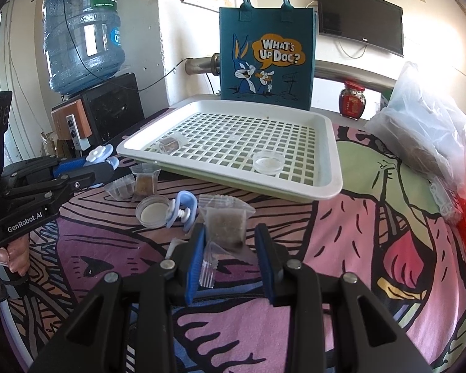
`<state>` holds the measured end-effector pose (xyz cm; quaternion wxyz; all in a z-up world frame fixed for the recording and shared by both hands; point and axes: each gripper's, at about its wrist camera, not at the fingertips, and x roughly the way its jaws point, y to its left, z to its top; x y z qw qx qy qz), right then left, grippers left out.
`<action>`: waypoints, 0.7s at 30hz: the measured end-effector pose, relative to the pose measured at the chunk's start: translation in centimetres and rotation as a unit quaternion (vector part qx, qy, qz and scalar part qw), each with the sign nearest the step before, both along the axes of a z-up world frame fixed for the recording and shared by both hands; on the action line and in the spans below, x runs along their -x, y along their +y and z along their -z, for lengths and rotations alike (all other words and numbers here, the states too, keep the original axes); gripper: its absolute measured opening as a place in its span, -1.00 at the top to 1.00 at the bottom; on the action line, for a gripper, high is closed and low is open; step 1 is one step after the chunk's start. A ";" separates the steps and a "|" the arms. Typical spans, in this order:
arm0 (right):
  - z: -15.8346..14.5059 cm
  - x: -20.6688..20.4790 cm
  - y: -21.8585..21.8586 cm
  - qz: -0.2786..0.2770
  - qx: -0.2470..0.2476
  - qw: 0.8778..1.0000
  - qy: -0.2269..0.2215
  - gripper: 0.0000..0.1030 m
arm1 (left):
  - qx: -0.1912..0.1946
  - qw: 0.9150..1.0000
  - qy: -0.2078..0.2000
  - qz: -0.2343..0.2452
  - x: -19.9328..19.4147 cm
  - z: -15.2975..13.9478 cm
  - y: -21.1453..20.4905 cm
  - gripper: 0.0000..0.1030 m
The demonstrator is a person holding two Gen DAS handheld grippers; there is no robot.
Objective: Organize objects
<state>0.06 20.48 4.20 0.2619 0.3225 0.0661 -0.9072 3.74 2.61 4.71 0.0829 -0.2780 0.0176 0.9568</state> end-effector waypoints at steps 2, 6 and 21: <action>0.0 0.0 0.0 0.000 0.000 1.000 0.000 0.39 | -0.001 1.000 -0.001 0.000 0.1 0.0 -0.1 0.64; -0.1 -0.1 0.0 0.000 0.001 1.000 0.001 0.38 | -0.001 1.000 -0.003 0.000 0.1 0.1 -0.1 0.64; -0.1 -0.1 -0.1 0.000 0.002 1.000 0.001 0.38 | 0.000 1.000 -0.004 0.000 0.2 0.3 0.0 0.64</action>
